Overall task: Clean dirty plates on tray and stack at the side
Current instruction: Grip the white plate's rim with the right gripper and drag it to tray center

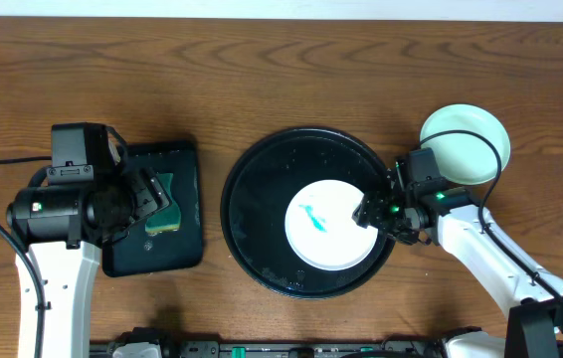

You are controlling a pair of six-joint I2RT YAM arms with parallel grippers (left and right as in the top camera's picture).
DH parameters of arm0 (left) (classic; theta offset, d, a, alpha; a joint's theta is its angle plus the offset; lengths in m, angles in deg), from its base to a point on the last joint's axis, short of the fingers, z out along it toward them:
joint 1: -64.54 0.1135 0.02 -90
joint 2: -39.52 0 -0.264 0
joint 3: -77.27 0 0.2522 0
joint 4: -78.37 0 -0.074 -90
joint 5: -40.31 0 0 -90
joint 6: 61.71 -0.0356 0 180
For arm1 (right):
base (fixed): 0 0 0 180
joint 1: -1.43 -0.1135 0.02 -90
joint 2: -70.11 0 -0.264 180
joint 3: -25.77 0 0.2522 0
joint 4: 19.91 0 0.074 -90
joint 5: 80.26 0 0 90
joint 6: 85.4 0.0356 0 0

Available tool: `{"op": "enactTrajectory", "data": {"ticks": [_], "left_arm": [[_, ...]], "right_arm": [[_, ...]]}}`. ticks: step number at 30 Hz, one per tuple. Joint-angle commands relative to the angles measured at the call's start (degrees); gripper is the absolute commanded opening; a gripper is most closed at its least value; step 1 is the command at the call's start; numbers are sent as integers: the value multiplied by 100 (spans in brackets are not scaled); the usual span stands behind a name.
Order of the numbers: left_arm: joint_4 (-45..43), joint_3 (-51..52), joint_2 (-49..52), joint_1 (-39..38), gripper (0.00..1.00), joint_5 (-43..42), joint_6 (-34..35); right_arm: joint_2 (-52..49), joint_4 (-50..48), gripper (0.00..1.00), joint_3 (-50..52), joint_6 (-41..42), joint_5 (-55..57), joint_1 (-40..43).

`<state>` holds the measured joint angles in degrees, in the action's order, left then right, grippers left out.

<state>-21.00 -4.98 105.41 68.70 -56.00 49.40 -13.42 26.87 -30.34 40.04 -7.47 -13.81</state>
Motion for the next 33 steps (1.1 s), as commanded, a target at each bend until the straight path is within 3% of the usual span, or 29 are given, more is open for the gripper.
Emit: {"op": "enactTrajectory", "data": {"ticks": [1, 9, 13, 15, 18, 19, 29, 33], "left_arm": [[13, -2, -2, -11, 81, -50, -57], [15, -2, -4, -11, 81, -50, -98], [15, -2, -2, -11, 81, -50, -96], [15, -2, -2, -11, 81, -50, -96], [15, -2, -4, -11, 81, -50, -96], [15, -2, -2, -11, 81, -52, -96], [256, 0, -2, -11, 81, -50, -129], [229, 4, 157, -11, 75, 365, -264]], "right_arm": [[-7, -105, 68, 66, 365, -28, -122], [-7, -579, 66, 551, 857, 258, -212], [-7, -957, 58, 835, 935, 188, -212], [-7, -1110, 47, 925, 957, 175, -212], [-7, -1182, 9, 949, 957, 245, -212], [-7, -1213, 1, 949, 957, 264, -210], [-7, -1915, 1, 946, 601, 367, -197], [-7, -2159, 1, 946, 603, 365, -129]]}}
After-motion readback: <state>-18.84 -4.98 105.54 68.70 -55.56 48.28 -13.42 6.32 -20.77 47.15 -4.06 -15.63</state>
